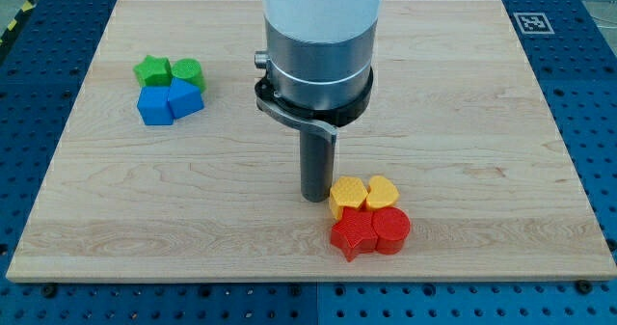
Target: Slide the yellow blocks towards the bottom right
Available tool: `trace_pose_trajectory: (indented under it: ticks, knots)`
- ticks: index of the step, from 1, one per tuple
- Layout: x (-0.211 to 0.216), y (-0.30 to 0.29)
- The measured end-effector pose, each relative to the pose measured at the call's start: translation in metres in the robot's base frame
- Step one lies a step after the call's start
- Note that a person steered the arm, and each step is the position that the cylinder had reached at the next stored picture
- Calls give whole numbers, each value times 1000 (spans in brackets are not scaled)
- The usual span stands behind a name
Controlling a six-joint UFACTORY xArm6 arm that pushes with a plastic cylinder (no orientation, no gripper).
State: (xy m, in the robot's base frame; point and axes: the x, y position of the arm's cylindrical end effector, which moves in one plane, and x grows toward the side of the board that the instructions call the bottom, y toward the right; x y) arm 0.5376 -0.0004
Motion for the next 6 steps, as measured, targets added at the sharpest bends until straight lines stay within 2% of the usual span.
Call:
trace_pose_trajectory:
  ticks: [1,2,4,6]
  knots:
    - [4,-19]
    - [9,-5]
    - [9,62]
    - [12,72]
